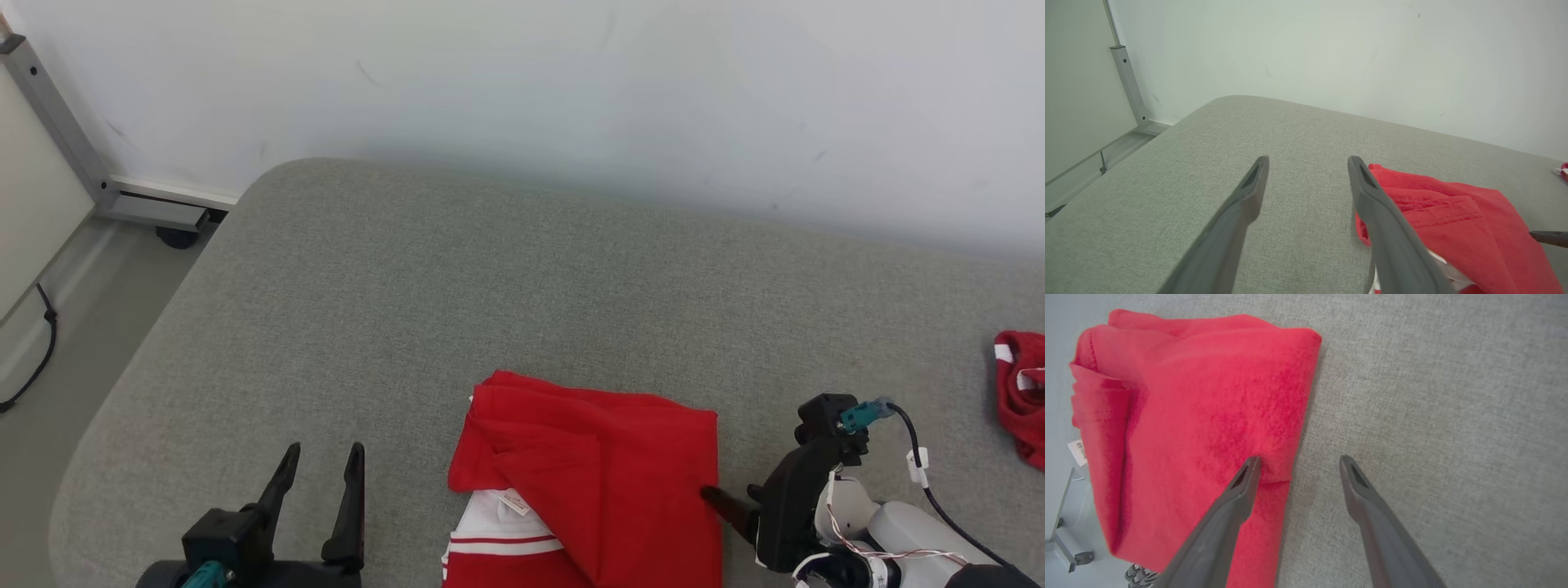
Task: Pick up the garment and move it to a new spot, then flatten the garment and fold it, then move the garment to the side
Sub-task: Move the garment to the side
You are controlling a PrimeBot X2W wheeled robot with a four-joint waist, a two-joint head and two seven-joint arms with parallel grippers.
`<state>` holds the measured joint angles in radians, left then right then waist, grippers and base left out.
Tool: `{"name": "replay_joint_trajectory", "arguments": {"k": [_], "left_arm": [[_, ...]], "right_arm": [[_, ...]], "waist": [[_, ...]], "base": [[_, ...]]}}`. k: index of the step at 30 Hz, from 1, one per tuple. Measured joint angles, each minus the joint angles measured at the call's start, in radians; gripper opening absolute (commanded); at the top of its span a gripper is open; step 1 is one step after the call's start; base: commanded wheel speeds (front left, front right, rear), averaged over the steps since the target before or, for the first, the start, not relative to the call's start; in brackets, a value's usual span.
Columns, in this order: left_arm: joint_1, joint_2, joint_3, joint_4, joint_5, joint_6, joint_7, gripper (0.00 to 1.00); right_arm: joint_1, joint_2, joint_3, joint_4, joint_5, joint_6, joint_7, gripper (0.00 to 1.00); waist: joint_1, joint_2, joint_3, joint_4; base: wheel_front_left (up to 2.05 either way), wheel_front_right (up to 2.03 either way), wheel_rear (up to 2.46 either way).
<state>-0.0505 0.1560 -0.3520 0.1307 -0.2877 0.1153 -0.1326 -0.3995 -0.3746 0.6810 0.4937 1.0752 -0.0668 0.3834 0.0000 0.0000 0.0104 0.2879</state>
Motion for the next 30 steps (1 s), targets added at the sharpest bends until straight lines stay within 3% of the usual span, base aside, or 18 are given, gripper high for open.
{"name": "replay_joint_trajectory", "arguments": {"k": [11,12,13,23,30], "left_arm": [[-0.002,-0.006,-0.004,0.009,0.000,0.000,0.000,1.00],[-0.003,-0.007,-0.006,0.012,0.000,0.000,0.000,1.00],[-0.005,-0.010,-0.008,0.014,0.000,0.000,0.000,1.00],[-0.005,-0.013,0.001,0.028,-0.003,0.000,0.000,1.00],[-0.003,-0.012,0.001,0.040,-0.004,-0.001,-0.001,1.00]], "right_arm": [[-0.019,0.042,0.004,0.067,0.025,-0.014,0.040,1.00],[-0.021,0.043,0.004,0.073,0.025,-0.014,0.041,0.66],[-0.021,0.044,0.005,0.078,0.025,-0.014,0.041,0.00],[-0.065,0.052,-0.009,0.101,0.033,0.006,0.048,0.00],[-0.123,0.006,-0.029,0.101,0.032,0.035,0.046,0.00]], "waist": [[0.0000,0.0000,0.014,0.027],[-0.0001,0.0000,0.014,0.029],[0.0000,0.0000,0.014,0.031],[0.0000,0.0000,0.009,0.028],[0.0000,0.0000,-0.010,0.004]], "base": [[0.00,0.00,0.00],[0.00,0.00,0.00],[0.00,0.00,0.00],[0.00,0.00,0.00],[0.00,0.00,0.00]]}}
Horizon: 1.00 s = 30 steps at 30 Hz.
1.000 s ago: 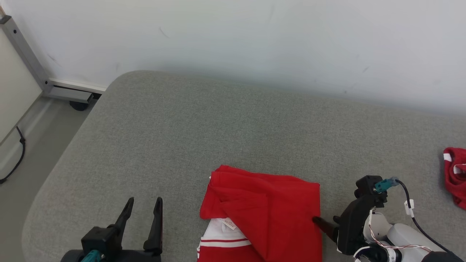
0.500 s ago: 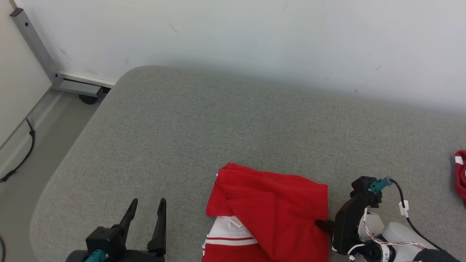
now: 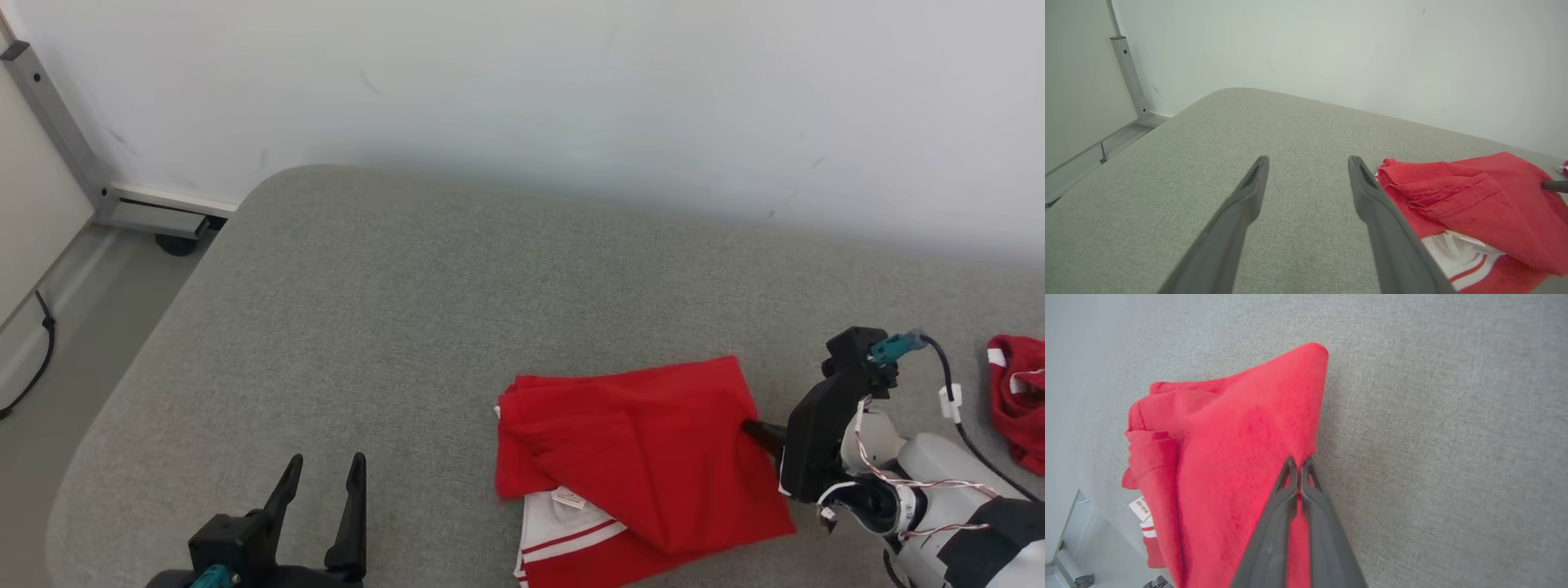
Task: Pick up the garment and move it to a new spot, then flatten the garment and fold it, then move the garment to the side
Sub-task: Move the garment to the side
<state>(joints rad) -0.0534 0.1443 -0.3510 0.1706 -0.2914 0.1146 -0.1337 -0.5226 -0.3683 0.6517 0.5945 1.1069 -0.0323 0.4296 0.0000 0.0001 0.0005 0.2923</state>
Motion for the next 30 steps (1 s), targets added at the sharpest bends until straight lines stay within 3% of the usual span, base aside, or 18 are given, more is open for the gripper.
{"name": "replay_joint_trajectory", "arguments": {"k": [15,30], "left_arm": [[0.009,0.002,0.007,-0.016,-0.021,0.000,-0.008,1.00],[0.004,0.001,0.013,-0.021,-0.026,0.000,-0.014,1.00]], "right_arm": [[-0.187,-0.117,-0.019,-0.019,-0.059,0.021,0.026,0.00],[-0.288,-0.170,-0.047,-0.007,-0.072,0.025,0.055,0.00]], "waist": [[0.0000,0.0000,0.006,-0.075],[0.0000,0.0000,0.036,-0.177]], "base": [[0.00,0.00,0.00],[0.00,0.00,0.00]]}}
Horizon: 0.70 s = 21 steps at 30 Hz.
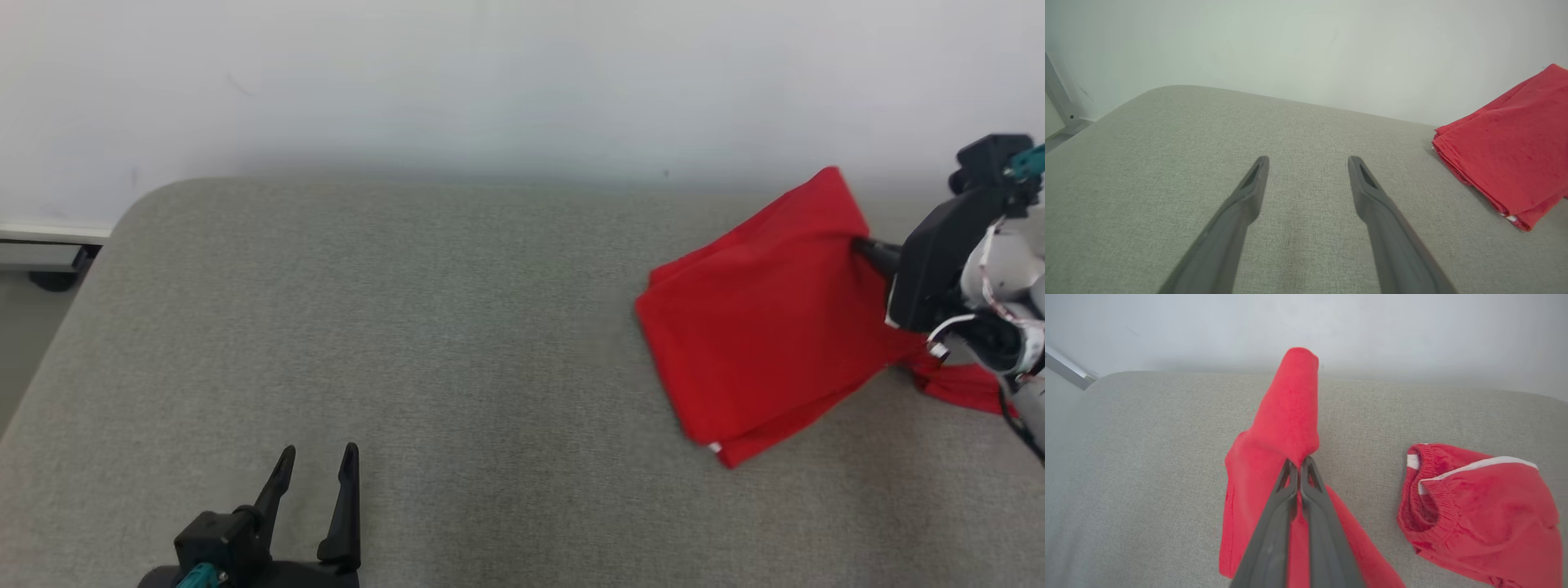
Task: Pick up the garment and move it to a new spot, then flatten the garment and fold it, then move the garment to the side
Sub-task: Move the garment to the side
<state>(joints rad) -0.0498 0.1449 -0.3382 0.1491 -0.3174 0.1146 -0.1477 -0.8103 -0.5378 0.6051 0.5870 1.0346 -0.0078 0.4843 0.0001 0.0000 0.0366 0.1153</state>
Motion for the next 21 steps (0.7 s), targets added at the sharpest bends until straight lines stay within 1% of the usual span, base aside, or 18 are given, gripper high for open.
{"name": "replay_joint_trajectory", "arguments": {"k": [6,21], "left_arm": [[-0.005,0.000,-0.003,-0.001,0.000,0.000,0.000,1.00],[-0.049,0.007,-0.009,-0.004,0.002,-0.011,0.007,1.00]], "right_arm": [[-0.023,-0.042,-0.019,0.033,-0.001,-0.001,0.009,0.00],[-0.134,-0.099,-0.024,0.128,-0.042,0.001,0.027,0.00]], "waist": [[0.0000,0.0000,0.020,-0.026],[0.0000,0.0000,0.076,-0.035]], "base": [[0.00,0.00,0.00],[0.00,0.00,0.00]]}}
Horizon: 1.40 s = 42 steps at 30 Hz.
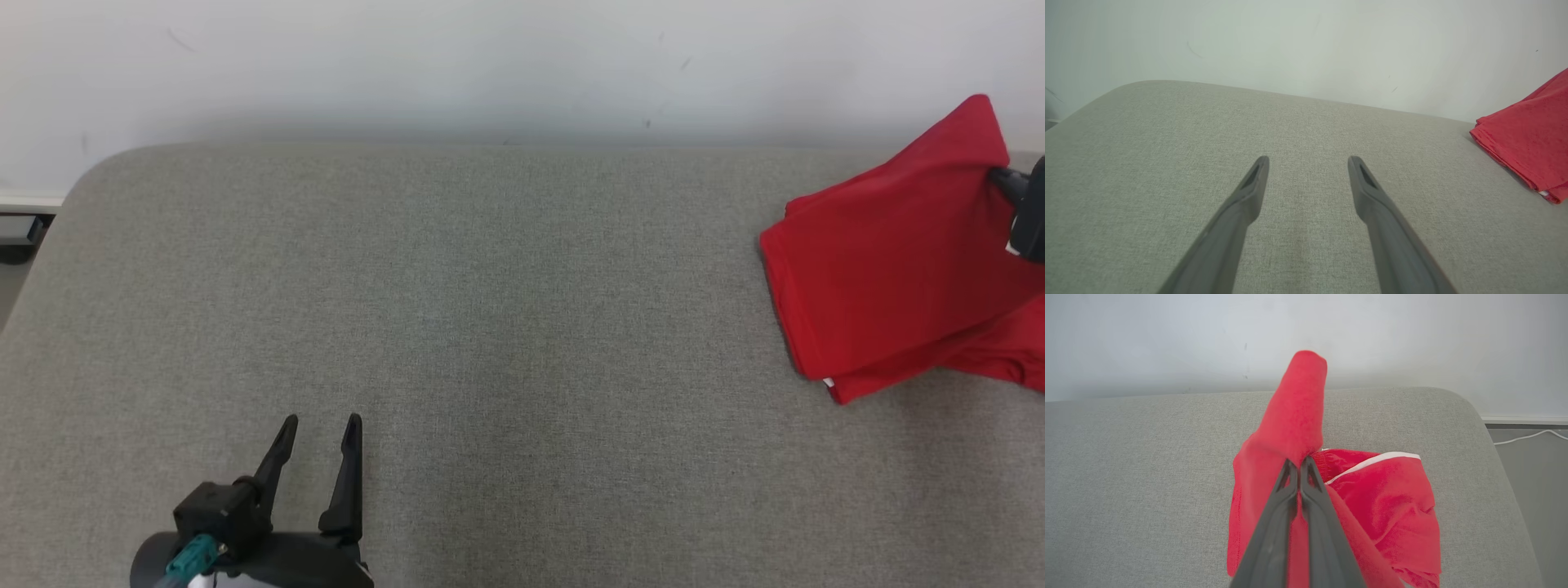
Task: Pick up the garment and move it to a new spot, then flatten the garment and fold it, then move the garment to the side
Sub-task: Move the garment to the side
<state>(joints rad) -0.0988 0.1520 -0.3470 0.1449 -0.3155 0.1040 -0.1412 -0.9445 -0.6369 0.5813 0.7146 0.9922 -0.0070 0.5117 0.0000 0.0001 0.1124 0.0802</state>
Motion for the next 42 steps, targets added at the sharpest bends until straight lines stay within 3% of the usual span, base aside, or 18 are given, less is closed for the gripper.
{"name": "replay_joint_trajectory", "arguments": {"k": [16,28,42], "left_arm": [[-0.035,0.004,-0.012,0.007,0.005,-0.009,0.006,1.00],[-0.057,0.005,-0.019,0.005,0.006,-0.018,0.010,1.00],[-0.074,0.004,-0.020,0.011,0.006,-0.018,0.017,1.00]], "right_arm": [[-0.083,-0.032,0.008,0.096,-0.037,0.010,-0.001,0.00],[-0.136,-0.076,0.049,0.148,-0.117,0.018,-0.001,0.00],[-0.179,-0.082,0.113,0.211,-0.208,0.028,-0.010,0.00]], "waist": [[0.0000,0.0001,0.028,-0.007],[0.0000,-0.0001,0.051,-0.004],[0.0000,-0.0001,0.082,0.017]], "base": [[0.00,0.00,0.00],[0.00,0.00,0.00],[0.00,0.00,0.00]]}}
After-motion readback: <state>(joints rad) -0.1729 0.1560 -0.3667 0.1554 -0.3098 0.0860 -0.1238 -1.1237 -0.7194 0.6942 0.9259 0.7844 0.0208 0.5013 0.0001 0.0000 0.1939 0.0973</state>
